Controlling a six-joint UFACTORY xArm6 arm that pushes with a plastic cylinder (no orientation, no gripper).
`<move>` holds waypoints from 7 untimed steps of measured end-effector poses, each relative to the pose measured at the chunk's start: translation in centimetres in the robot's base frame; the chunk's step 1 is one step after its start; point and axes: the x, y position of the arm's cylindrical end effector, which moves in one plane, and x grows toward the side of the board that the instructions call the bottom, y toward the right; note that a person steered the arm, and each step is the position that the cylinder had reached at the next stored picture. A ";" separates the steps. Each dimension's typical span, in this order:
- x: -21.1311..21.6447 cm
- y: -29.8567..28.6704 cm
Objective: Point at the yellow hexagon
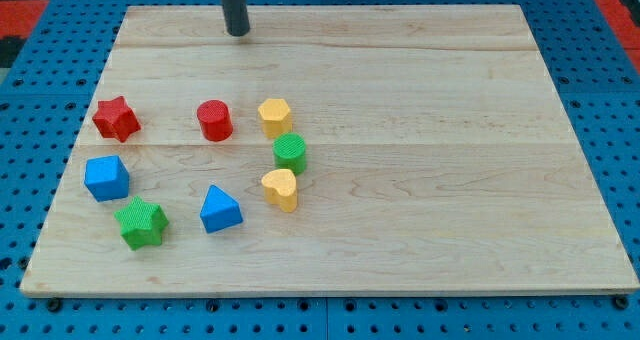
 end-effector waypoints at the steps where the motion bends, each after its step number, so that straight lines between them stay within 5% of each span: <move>1: 4.3 5.0; 2: 7.4 5.3; 7: 10.1 4.8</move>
